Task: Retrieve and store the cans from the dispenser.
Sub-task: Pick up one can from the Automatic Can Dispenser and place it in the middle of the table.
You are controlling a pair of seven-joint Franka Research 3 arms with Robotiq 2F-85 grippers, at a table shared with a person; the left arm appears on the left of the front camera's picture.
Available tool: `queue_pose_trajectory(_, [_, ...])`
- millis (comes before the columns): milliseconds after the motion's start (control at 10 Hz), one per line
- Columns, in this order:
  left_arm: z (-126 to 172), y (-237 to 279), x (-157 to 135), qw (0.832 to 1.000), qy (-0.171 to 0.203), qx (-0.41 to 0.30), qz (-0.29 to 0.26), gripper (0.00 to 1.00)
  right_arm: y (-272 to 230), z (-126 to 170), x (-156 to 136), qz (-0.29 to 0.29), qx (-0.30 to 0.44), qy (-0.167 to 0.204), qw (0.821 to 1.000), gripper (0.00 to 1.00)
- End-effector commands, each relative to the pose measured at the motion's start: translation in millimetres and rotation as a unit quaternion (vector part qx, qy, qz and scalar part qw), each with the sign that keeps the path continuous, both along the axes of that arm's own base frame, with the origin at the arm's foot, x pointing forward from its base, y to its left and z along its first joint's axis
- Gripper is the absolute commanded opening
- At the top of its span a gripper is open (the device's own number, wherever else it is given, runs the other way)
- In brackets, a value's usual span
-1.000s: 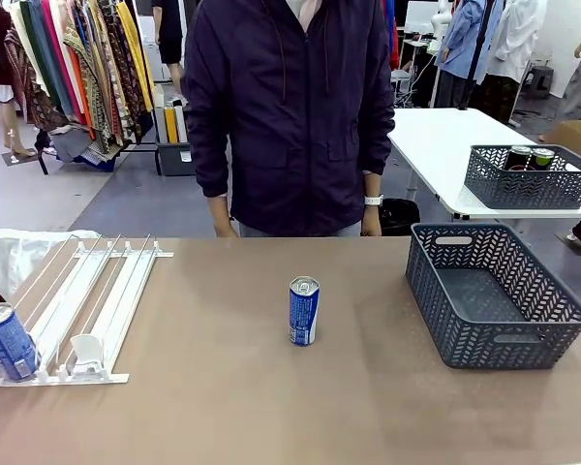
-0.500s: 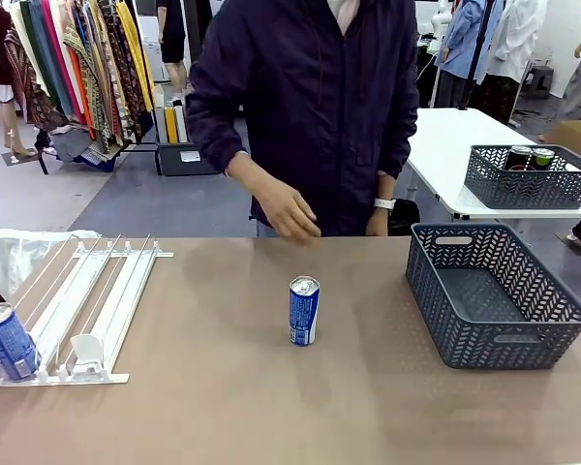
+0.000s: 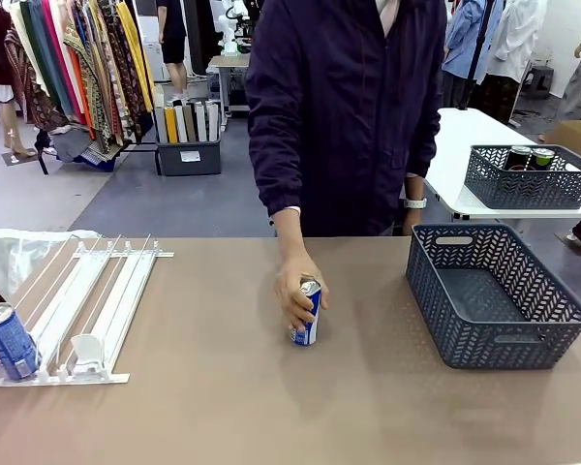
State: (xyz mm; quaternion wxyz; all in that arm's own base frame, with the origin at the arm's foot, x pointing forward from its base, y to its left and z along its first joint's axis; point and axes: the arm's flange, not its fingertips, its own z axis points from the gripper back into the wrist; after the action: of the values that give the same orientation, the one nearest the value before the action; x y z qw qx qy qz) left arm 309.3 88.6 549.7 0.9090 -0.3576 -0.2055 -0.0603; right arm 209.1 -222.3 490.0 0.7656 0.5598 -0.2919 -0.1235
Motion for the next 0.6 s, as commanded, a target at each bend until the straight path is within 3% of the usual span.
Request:
queue_pose_trajectory(0, [-16.6,-18.6,8.5,0.975,0.032,0.219,0.029,1.0,-1.2,2.6,1.5,0.003,0.003,-0.018,1.0,1.0])
queue_pose_trajectory(100, [-24.7,-21.2,8.9,0.957,0.045,0.281,0.061,1.0,-1.2,2.6,1.5,0.003,0.003,-0.018,1.0,1.0])
queue_pose_trajectory(300, [-34.5,-20.7,7.7,0.936,0.116,0.327,0.062,1.0,-1.2,2.6,1.5,0.003,0.003,-0.018,1.0,1.0])
queue_pose_trajectory(400, [-33.1,-21.8,8.0,0.933,0.114,0.334,0.073,1.0,-1.2,2.6,1.5,0.003,0.003,-0.018,1.0,1.0])
queue_pose_trajectory(500, [-31.1,-20.4,16.5,0.948,0.054,0.307,0.058,1.0,-1.2,2.6,1.5,0.003,0.003,-0.018,1.0,1.0])
